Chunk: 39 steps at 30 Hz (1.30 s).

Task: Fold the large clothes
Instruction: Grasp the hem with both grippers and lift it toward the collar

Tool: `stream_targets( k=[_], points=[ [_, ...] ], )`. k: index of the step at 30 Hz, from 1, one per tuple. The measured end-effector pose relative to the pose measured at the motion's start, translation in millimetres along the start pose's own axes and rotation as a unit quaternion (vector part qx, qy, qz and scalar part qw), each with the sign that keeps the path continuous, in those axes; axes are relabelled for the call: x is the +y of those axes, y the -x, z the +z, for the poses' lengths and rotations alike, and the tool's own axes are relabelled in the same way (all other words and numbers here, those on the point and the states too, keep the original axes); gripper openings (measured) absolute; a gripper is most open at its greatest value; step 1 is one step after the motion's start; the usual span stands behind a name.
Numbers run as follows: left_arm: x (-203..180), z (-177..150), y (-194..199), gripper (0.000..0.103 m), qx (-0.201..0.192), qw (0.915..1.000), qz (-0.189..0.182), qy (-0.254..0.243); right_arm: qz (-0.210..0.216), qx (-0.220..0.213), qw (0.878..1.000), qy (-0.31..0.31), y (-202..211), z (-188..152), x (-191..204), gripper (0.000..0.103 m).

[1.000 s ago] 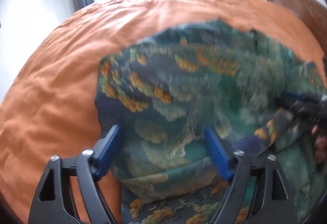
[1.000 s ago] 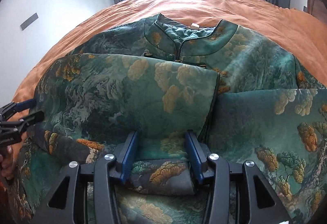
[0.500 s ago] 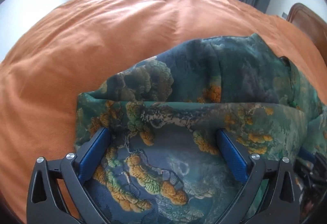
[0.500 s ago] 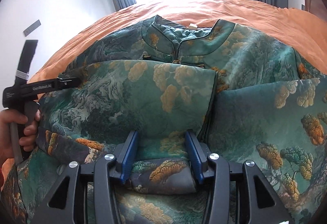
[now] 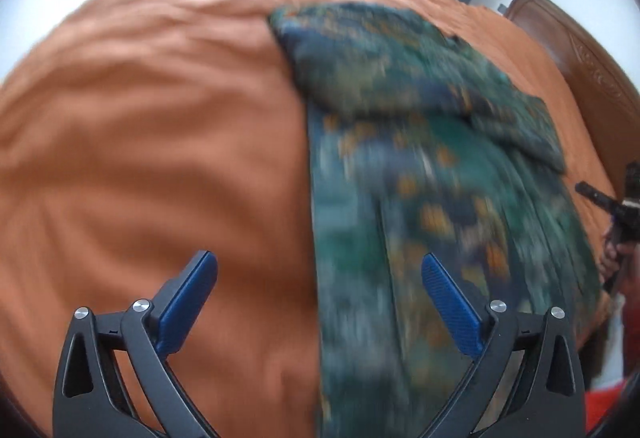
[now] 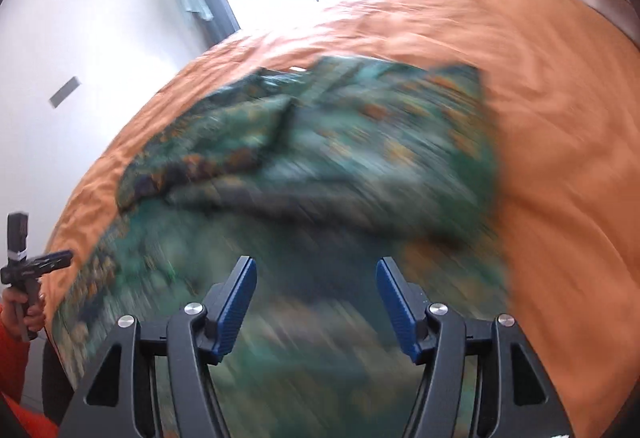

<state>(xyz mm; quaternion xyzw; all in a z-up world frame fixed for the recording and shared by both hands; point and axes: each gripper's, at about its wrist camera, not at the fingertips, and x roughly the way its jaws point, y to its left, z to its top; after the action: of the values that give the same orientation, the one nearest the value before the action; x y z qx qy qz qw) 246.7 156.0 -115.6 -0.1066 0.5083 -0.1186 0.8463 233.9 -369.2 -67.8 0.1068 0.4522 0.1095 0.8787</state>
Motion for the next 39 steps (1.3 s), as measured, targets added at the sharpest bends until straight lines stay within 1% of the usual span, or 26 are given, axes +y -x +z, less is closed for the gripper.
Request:
stream_targets(
  k=[2,3,4,6,7,8,9,10,11,12,13,14,15,16,17,19,21,23,26,28,30,32,35,37,39],
  points=[
    [-1,-32,4,0.102,0.013,0.9994,-0.029,0.012,-0.027,0.011,0.999,-0.033,28,-35,-30,0.064],
    [-4,-42,3,0.102,0.014,0.9989,-0.044,0.011,-0.038,0.02,0.998,-0.054,42,-57,-46,0.064],
    [-9,-48,1,0.102,0.013,0.9985,-0.052,0.006,-0.038,0.029,0.996,-0.071,51,-72,-56,0.064],
    [-21,-57,-3,0.102,0.015,0.9977,-0.065,-0.007,-0.014,0.052,0.994,-0.1,62,-103,-71,0.064],
    [-27,-57,-7,0.102,0.018,0.9968,-0.078,-0.009,0.01,0.061,0.992,-0.111,63,-113,-75,0.064],
    [-31,-57,-11,0.102,0.022,0.9952,-0.095,-0.01,0.033,0.064,0.99,-0.12,61,-120,-78,0.065],
    [-36,-57,-15,0.102,0.026,0.9941,-0.105,-0.01,0.067,0.067,0.987,-0.128,58,-126,-78,0.066],
    [-40,-56,-18,0.102,0.028,0.9942,-0.103,-0.009,0.082,0.069,0.985,-0.132,53,-128,-79,0.066],
    [-43,-56,-19,0.102,0.033,0.9942,-0.102,-0.01,0.088,0.071,0.984,-0.141,48,-130,-78,0.063],
    [-45,-56,-19,0.099,0.038,0.994,-0.102,-0.01,0.097,0.076,0.981,-0.149,43,-130,-77,0.058],
    [-46,-56,-16,0.091,0.044,0.994,-0.099,-0.008,0.111,0.084,0.979,-0.147,39,-128,-72,0.039],
    [-45,-55,-13,0.082,0.051,0.9942,-0.095,-0.004,0.114,0.087,0.98,-0.139,40,-126,-69,0.027],
    [-44,-53,-10,0.068,0.06,0.994,-0.092,0.002,0.117,0.087,0.981,-0.129,44,-124,-63,0.022],
    [-40,-52,-6,0.054,0.067,0.9933,-0.094,0.011,0.122,0.084,0.982,-0.119,49,-121,-57,0.02],
    [-35,-51,-2,0.048,0.072,0.9919,-0.102,0.022,0.126,0.081,0.982,-0.114,55,-117,-52,0.018],
    [-25,-51,4,0.025,0.076,0.9893,-0.116,0.045,0.131,0.072,0.983,-0.106,66,-107,-44,0.016],
    [-24,-49,13,0.019,0.07,0.988,-0.125,0.058,0.139,0.062,0.983,-0.099,78,-100,-33,0.015],
    [-27,-50,25,0.016,0.061,0.9894,-0.122,0.05,0.14,0.051,0.986,-0.078,91,-96,-24,0.014],
    [-36,-56,46,0.016,0.056,0.9913,-0.114,0.037,0.138,0.046,0.988,-0.059,107,-95,-9,0.014],
    [-38,-68,58,0.016,0.059,0.9916,-0.111,0.032,0.14,0.047,0.987,-0.055,111,-101,3,0.014],
    [-35,-85,70,0.016,0.065,0.9914,-0.109,0.034,0.141,0.051,0.987,-0.058,116,-114,4,0.014],
    [-29,-106,81,0.016,0.073,0.9906,-0.107,0.042,0.143,0.059,0.985,-0.07,119,-131,-1,0.014],
    [-22,-138,99,0.016,0.094,0.9879,-0.108,0.06,0.151,0.071,0.98,-0.106,121,-162,-9,0.013],
    [-22,-153,112,0.016,0.105,0.9865,-0.108,0.064,0.166,0.074,0.974,-0.136,128,-178,-10,0.013],
    [-25,-156,127,0.016,0.11,0.9856,-0.114,0.06,0.184,0.068,0.968,-0.157,137,-179,-9,0.013]
  ],
)
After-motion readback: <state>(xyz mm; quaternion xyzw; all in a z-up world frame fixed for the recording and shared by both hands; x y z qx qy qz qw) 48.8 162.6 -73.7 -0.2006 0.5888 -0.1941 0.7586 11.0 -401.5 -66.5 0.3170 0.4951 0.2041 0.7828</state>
